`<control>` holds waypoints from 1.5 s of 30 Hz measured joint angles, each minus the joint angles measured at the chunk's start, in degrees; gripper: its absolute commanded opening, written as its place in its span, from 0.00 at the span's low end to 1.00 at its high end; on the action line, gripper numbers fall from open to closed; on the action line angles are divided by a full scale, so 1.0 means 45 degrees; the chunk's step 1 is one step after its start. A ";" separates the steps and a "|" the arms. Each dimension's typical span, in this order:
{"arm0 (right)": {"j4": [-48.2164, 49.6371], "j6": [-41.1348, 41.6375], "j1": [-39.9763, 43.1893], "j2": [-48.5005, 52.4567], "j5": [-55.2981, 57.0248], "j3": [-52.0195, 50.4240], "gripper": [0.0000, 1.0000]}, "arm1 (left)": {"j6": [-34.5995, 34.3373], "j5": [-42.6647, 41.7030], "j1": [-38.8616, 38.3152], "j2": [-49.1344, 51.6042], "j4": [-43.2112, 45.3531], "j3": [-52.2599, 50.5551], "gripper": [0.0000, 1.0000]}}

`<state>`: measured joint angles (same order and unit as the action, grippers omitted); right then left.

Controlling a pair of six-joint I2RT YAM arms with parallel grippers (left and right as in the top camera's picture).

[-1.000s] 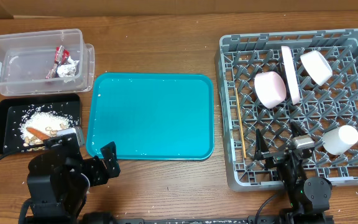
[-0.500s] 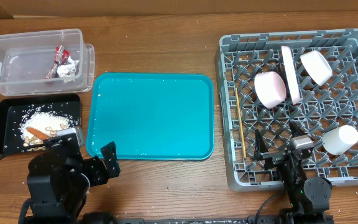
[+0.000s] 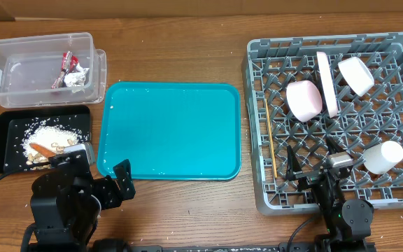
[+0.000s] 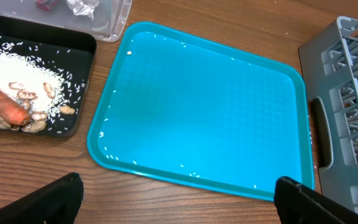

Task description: Sort waste into correct bins and load items into the dishwasher

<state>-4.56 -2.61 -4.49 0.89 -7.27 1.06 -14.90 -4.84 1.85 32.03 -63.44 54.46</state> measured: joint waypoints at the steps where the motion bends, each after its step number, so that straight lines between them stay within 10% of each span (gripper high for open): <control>1: 0.0000 0.0005 0.0005 0.0000 0.0005 0.0000 1.00 | 0.0000 0.0000 0.0000 0.0000 0.0000 0.0000 1.00; 14: 0.0005 0.0000 0.0000 0.0000 0.0000 0.0000 1.00 | 0.0063 0.0578 0.0000 -0.1423 0.0787 -0.1146 1.00; 35: 0.0005 0.0000 0.0000 -0.0010 0.0000 0.0000 1.00 | 0.0903 0.0495 -0.0393 -0.6917 1.4115 -1.1565 1.00; 45: 0.0010 -0.0005 0.0000 -0.0010 -0.0005 0.0000 1.00 | 0.1802 0.0068 -0.0418 -0.6926 1.3231 -1.1987 1.00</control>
<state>-4.51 -2.63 -4.49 0.84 -7.29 1.06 -6.79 -4.54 -0.03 0.86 -3.90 0.51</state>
